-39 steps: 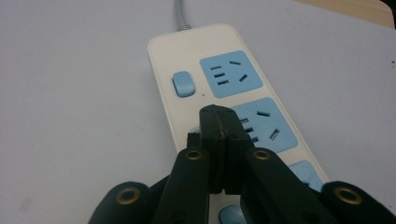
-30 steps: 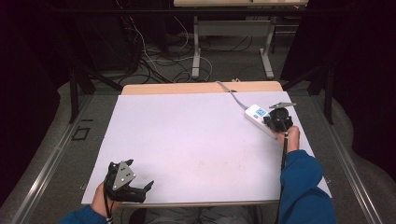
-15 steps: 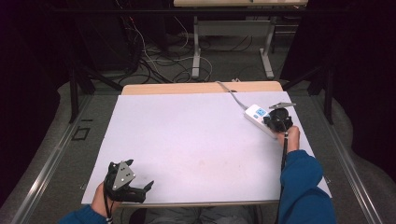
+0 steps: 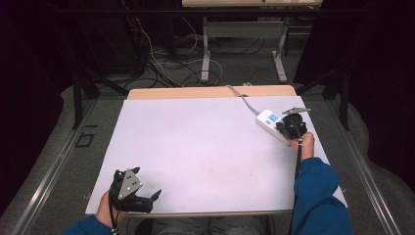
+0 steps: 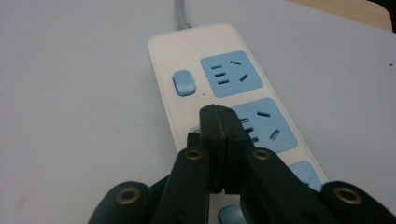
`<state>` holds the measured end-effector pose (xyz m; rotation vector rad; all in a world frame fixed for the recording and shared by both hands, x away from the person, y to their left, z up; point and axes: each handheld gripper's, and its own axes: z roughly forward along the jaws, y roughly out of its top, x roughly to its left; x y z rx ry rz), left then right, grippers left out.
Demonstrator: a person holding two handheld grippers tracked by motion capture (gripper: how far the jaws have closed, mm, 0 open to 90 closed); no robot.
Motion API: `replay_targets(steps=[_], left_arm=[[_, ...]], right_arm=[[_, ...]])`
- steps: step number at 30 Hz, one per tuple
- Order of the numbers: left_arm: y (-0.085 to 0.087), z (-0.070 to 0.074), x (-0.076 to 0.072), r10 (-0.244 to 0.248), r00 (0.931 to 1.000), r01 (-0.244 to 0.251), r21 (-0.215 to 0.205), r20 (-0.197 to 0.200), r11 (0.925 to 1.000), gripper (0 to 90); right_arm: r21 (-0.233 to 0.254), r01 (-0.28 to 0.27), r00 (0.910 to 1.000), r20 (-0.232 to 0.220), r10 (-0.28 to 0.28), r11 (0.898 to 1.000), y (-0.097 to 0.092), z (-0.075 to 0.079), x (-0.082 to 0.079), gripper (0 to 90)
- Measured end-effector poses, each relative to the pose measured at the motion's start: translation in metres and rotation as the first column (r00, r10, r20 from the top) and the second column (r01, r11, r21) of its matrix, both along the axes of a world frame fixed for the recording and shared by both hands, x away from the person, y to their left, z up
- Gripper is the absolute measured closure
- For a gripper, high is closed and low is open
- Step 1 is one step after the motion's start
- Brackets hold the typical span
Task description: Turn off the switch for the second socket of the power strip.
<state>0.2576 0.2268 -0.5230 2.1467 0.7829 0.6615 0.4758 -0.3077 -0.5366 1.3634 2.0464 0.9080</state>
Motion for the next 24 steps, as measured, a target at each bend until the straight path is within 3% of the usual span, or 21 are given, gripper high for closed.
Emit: replay_targets(steps=[9,13,24], left_arm=[[-0.0001,-0.0001,0.0002,0.0,1.0,0.0,0.0,0.0,1.0,0.0],[0.0006,0.0007,0.0001,-0.001,1.0,0.001,0.01,0.005,0.9999,0.0],[0.0003,0.0006,-0.0001,0.0,1.0,0.0,0.004,-0.001,1.0,0.0]], right_arm=[[-0.008,-0.01,0.9999,-0.004,0.01,1.0,0.001,-0.0007,-0.0004,90.0],[-0.079,-0.017,0.9996,0.019,0.019,0.997,0.0073,-0.0004,-0.0018,90.0],[-0.064,-0.01,0.9998,0.019,0.011,0.998,0.0057,-0.0006,-0.0012,90.0]])
